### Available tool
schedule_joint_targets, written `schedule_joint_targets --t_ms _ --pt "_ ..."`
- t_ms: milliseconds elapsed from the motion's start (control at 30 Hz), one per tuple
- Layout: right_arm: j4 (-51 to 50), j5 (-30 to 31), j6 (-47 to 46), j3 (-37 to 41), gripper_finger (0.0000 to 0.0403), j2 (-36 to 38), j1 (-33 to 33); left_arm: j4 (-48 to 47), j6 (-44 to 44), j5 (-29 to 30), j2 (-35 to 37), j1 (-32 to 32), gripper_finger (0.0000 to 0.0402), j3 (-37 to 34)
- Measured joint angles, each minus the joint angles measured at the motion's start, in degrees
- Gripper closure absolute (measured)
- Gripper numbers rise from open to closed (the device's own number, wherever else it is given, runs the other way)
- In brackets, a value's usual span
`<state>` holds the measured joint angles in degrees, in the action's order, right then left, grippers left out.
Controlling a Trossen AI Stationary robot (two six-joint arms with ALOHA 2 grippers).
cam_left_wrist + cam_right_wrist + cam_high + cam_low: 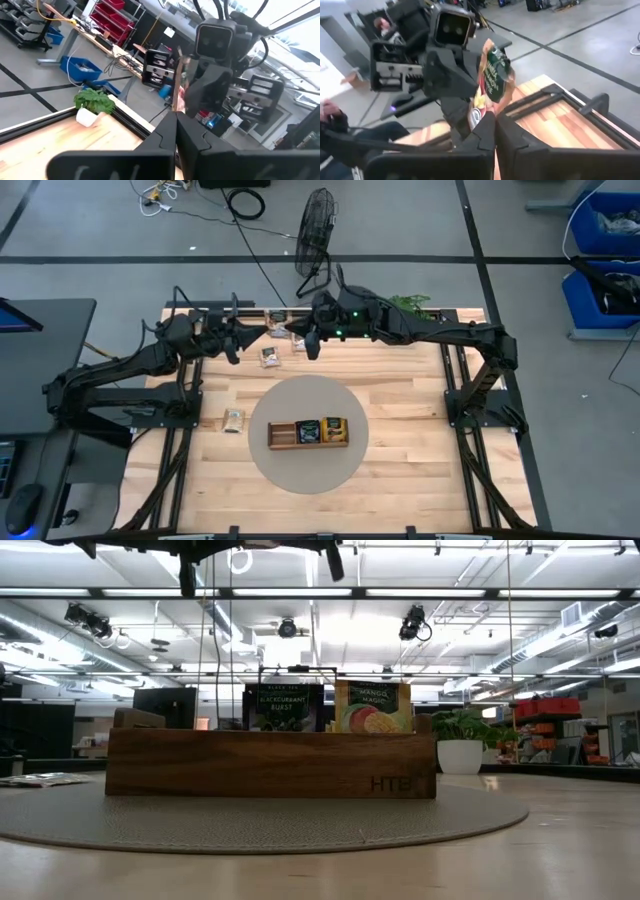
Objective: Pick & Place Tea
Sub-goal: Put the brown tea bag into the left section of the wooden organizer
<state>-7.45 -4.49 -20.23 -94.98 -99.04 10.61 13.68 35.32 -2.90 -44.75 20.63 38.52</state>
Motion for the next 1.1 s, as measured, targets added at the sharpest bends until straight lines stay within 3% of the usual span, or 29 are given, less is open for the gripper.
schedule_joint_targets --t_ms 267,700,867,1100 --pt "-8.2 -1.6 3.2 0.0 0.0401 1.6 -0.2 0.0 -1.3 -2.9 0.2 0.0 0.0335 0.0" --pt "-25.1 -7.1 8.0 0.0 0.0403 3.2 -2.8 -8.1 -1.8 -11.8 0.1 0.1 0.0167 0.0" --pt "-24.4 -7.6 8.5 0.0 0.0403 2.9 -5.0 -8.5 0.3 -13.9 -2.2 -0.6 0.0154 0.0" --pt "-23.6 -7.2 6.7 0.0 0.0403 2.5 -5.4 -4.3 0.3 -17.4 -7.5 -4.7 0.0170 0.0"
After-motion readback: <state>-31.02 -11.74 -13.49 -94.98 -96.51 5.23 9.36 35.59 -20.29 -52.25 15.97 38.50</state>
